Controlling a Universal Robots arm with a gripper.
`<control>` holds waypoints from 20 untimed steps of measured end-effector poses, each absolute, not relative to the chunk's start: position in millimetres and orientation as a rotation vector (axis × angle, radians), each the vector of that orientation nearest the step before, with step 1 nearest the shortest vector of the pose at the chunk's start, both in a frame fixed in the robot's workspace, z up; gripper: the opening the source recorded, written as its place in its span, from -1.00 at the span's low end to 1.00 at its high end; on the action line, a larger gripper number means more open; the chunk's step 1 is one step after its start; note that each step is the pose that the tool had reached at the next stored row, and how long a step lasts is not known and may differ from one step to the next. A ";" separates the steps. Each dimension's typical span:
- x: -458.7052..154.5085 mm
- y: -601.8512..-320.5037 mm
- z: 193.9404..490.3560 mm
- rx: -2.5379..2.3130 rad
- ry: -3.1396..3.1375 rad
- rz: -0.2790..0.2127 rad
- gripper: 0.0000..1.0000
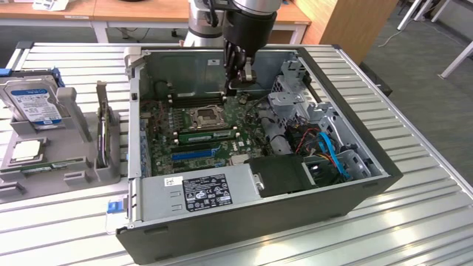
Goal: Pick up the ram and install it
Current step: 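Press down the ram until it locks into place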
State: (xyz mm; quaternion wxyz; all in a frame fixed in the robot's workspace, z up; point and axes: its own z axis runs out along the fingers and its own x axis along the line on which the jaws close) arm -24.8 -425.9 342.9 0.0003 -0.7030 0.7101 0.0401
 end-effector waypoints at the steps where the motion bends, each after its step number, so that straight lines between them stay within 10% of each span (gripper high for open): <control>1: -24.2 -425.9 342.9 -2.208 2.230 0.126 -0.80; 20: -5.9 -425.9 342.7 -2.208 2.230 0.126 -0.80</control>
